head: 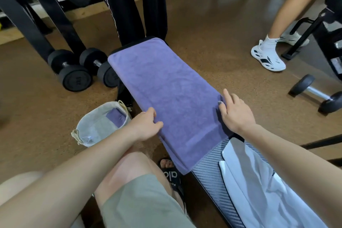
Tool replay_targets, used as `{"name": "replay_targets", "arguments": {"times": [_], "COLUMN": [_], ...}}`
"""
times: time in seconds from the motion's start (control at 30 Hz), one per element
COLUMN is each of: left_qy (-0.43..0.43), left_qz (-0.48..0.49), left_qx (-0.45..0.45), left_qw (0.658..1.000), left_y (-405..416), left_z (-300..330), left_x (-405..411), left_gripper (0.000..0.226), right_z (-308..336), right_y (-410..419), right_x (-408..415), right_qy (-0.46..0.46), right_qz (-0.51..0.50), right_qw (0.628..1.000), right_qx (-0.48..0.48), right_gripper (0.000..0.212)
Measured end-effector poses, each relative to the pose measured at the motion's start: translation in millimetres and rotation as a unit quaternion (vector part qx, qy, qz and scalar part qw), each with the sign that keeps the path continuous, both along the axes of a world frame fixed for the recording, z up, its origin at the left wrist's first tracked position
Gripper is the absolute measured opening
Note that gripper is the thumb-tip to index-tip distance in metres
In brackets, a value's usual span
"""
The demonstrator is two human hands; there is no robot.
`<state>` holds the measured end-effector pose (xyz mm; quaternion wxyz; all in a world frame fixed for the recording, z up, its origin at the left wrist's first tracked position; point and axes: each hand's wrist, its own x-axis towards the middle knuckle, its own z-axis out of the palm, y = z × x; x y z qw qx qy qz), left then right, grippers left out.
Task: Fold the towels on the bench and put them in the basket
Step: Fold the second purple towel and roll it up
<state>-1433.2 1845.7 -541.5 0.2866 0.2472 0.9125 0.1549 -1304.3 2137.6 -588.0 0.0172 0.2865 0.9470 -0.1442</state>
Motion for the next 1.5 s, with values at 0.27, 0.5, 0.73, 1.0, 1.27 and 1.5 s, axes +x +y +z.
{"name": "replay_targets", "arguments": {"times": [0.27,0.5,0.73,1.0,1.27,1.5], "left_qy": [0.056,0.135,0.201,0.194,0.194,0.172], "left_qz": [-0.035,-0.051,-0.326,-0.478,-0.514,-0.452], "left_qx": [-0.038,-0.061,-0.068,-0.144,-0.179,-0.052], "left_qw": [0.997,0.988,0.921,0.844,0.816,0.874], "left_y": [-5.5,10.9,38.6,41.3,41.2,44.6], "left_z": [-12.0,-10.3,-35.9,-32.4,-29.9,-14.9], "left_x": [-16.2,-67.1,-6.8,71.2,117.8,92.3], "left_gripper": [0.084,0.084,0.094,0.09,0.098,0.088], "right_z": [-1.8,11.0,-13.6,-19.0,-15.4,6.6], "right_y": [-10.8,-64.9,-67.6,-21.7,1.2,-12.2], "right_x": [-24.9,-147.2,-122.1,0.0,47.5,16.4], "right_qy": [-0.04,0.023,0.009,-0.051,-0.058,-0.023], "right_qz": [-0.011,0.111,0.13,0.011,-0.059,-0.006], "right_qw": [0.998,0.993,0.99,0.997,0.997,0.998], "right_qx": [0.048,0.036,0.062,0.057,-0.004,0.052], "right_gripper": [0.065,0.071,0.059,0.062,0.059,0.064]}}
